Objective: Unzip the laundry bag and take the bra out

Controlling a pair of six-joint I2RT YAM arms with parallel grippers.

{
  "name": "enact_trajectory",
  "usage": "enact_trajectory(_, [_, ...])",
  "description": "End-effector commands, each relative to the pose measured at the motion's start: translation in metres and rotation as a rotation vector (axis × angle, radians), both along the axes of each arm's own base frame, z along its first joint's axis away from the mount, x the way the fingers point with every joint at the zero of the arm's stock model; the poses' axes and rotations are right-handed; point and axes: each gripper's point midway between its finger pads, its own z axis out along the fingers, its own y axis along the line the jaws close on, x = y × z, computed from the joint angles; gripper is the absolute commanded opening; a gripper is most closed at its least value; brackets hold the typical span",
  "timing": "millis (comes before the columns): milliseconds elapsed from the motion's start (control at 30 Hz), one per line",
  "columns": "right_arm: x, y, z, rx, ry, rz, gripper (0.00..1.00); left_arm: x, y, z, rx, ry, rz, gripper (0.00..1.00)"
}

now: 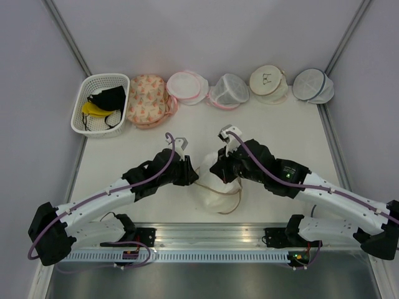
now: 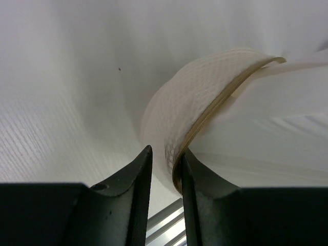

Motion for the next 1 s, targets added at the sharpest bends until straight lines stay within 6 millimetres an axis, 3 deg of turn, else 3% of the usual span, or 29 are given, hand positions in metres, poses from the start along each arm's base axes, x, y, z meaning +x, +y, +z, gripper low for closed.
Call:
enact_trajectory(0, [0.003, -0.003, 0.07, 0.191, -0.121, -0.021, 0.0, -0.002, 0.005, -0.004, 0.025, -0.007, 0.002, 0.33])
enact_trajectory(133, [-0.004, -0.006, 0.108, 0.359, -0.184, -0.013, 0.0, -0.003, 0.004, -0.004, 0.011, -0.006, 0.0, 0.29])
enact_trajectory(267, [-0.01, -0.008, 0.126, 0.452, -0.204, -0.001, 0.01, -0.004, 0.002, -0.003, -0.009, -0.002, 0.003, 0.27])
enact_trajectory(400, [-0.012, -0.023, 0.154, 0.57, -0.264, -0.037, 0.0, -0.006, 0.002, -0.005, -0.02, 0.005, 0.005, 0.27])
enact_trajectory(533, [-0.008, -0.026, 0.173, 0.583, -0.296, -0.06, 0.0, -0.007, 0.002, -0.004, -0.035, 0.005, 0.008, 0.27])
enact_trajectory(633, [0.001, -0.021, 0.173, 0.543, -0.293, -0.082, 0.0, -0.007, 0.002, -0.003, -0.046, 0.001, 0.015, 0.26])
enact_trajectory(767, [0.027, -0.024, 0.174, 0.478, -0.328, -0.206, 0.0, -0.008, 0.003, -0.002, -0.062, 0.0, 0.021, 0.27])
enact_trajectory(800, [0.031, -0.028, 0.188, 0.481, -0.36, -0.224, 0.01, -0.008, 0.004, -0.002, -0.063, -0.001, 0.023, 0.26])
enact_trajectory(867, [0.041, -0.024, 0.19, 0.437, -0.383, -0.248, 0.0, -0.01, 0.005, -0.005, -0.062, 0.009, 0.024, 0.26])
enact_trajectory(933, [0.049, -0.027, 0.209, 0.427, -0.43, -0.284, 0.0, -0.012, 0.006, -0.006, -0.065, 0.012, 0.028, 0.26])
enact_trajectory(967, [0.055, -0.021, 0.209, 0.409, -0.435, -0.288, 0.01, -0.013, 0.008, -0.007, -0.072, 0.013, 0.035, 0.26])
